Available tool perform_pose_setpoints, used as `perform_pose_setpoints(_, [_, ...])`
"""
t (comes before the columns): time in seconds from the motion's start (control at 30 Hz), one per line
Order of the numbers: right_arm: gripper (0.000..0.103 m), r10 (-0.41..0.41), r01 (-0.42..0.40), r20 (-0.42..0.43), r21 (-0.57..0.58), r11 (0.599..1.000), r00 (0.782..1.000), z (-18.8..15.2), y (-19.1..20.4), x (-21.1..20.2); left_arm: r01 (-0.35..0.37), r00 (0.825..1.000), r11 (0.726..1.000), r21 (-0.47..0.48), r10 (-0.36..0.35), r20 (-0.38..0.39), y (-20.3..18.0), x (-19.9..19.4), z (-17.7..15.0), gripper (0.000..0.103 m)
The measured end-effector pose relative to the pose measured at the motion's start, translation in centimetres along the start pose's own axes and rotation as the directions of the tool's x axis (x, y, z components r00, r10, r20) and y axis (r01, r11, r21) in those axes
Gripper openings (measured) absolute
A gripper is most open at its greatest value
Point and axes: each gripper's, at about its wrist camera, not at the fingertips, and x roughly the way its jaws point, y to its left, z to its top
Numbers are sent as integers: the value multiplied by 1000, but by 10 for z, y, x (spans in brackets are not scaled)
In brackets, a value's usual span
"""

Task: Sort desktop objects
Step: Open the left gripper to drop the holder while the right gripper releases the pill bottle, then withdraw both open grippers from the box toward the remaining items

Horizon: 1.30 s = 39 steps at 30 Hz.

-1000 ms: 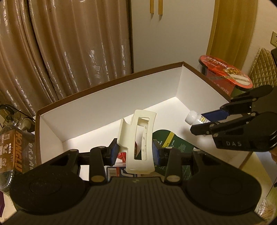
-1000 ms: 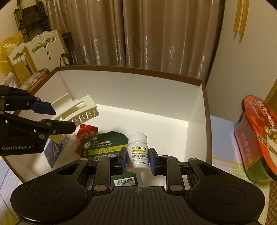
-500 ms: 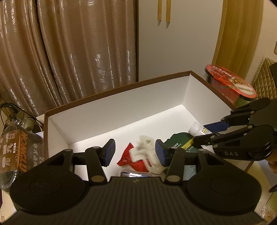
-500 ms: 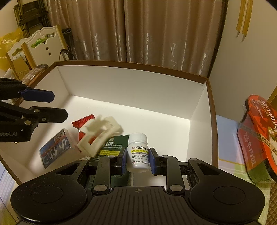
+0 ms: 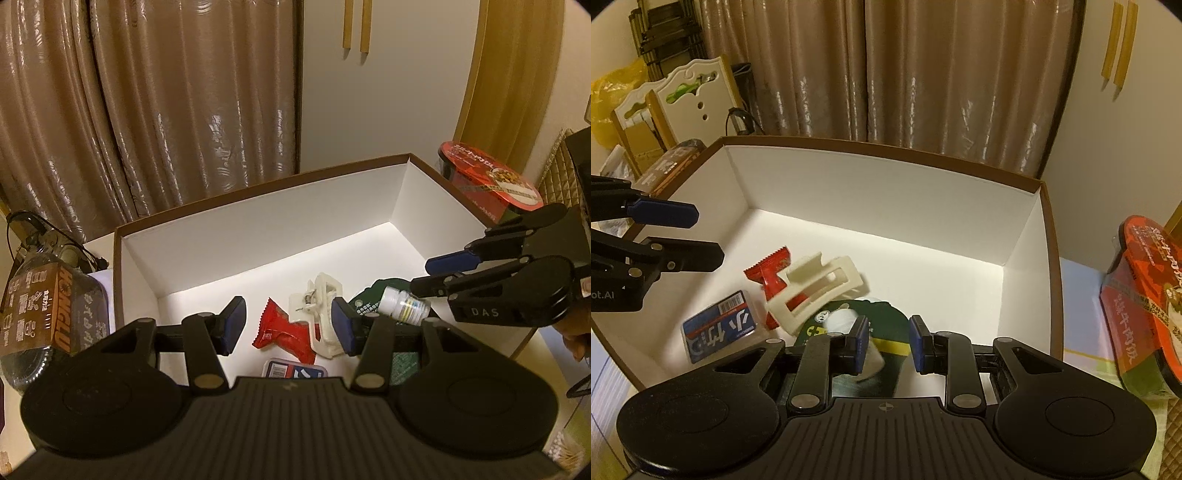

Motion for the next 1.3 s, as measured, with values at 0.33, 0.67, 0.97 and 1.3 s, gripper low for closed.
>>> perform_pose_setpoints(0.33, [27, -6, 6, 21, -11, 1000, 1000, 1, 9, -20, -2, 1000, 1000, -7, 2, 4, 2, -16, -5, 46])
perform_pose_setpoints(0.67, [27, -17, 18, 52, -25, 1000, 998, -5, 27, -50, -6, 1000, 1000, -15, 7, 18, 2, -46, -15, 46])
perform_pose_setpoints(0.97, [27, -16, 18, 87, -21, 1000, 996, -11, 46, -91, -5, 1000, 1000, -13, 5, 26, -8, -77, -29, 47])
perform_pose_setpoints(1.3, [27, 18, -21, 109, 29, 999, 994, -53, 61, -142, 6, 999, 1000, -15, -6, 39, -21, -120, -52, 51])
